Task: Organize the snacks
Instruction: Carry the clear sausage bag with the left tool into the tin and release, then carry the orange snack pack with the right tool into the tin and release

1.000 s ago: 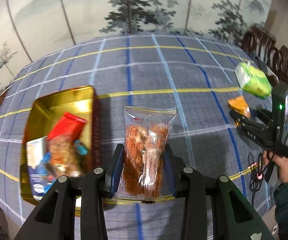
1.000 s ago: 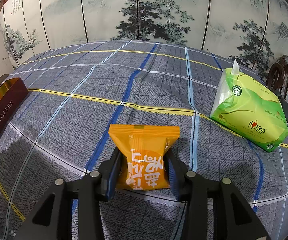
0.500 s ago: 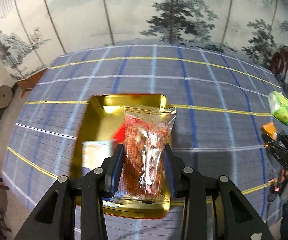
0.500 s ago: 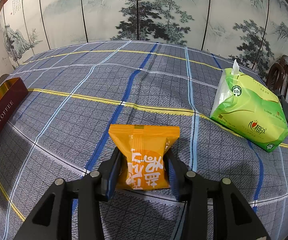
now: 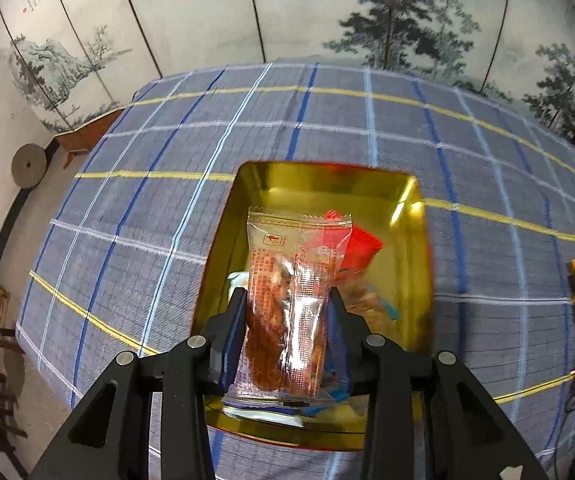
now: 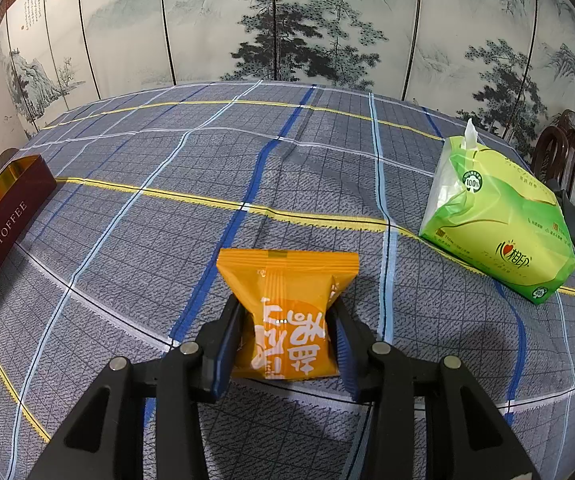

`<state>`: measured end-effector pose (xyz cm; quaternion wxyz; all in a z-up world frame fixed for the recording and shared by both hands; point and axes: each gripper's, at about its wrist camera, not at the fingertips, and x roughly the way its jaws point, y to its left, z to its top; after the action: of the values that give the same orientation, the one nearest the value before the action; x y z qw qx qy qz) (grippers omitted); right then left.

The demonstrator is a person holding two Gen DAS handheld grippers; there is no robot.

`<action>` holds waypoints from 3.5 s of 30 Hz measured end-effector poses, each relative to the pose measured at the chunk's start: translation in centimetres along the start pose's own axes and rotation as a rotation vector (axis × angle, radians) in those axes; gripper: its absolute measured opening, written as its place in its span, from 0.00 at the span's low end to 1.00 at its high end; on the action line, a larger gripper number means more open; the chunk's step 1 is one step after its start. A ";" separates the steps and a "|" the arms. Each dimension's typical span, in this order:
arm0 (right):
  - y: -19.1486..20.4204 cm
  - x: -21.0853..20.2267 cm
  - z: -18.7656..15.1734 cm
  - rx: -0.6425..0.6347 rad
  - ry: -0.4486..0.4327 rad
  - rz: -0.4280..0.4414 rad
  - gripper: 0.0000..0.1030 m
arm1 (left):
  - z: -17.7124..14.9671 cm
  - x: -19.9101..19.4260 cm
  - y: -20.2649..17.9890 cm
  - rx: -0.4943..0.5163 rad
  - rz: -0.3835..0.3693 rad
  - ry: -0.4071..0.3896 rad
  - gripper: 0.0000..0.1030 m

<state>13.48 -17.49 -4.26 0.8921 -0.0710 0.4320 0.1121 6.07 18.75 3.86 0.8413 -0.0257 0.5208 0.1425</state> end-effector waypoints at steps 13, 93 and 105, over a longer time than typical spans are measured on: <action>0.0 0.0 0.0 0.000 0.000 0.000 0.42 | -1.7 2.9 0.6 0.046 0.050 0.041 0.34; 10.7 -5.2 3.0 0.028 -0.022 0.093 0.40 | -5.7 -2.2 4.4 -0.082 0.011 -0.083 0.71; 23.0 -7.2 4.9 -0.125 -0.039 0.297 0.40 | -7.1 -1.9 6.6 -0.117 0.024 -0.059 0.75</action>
<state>6.78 4.75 3.73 0.8677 -0.0595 0.4124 0.2709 -2.61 23.27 3.02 0.8515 -0.0644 0.4869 0.1836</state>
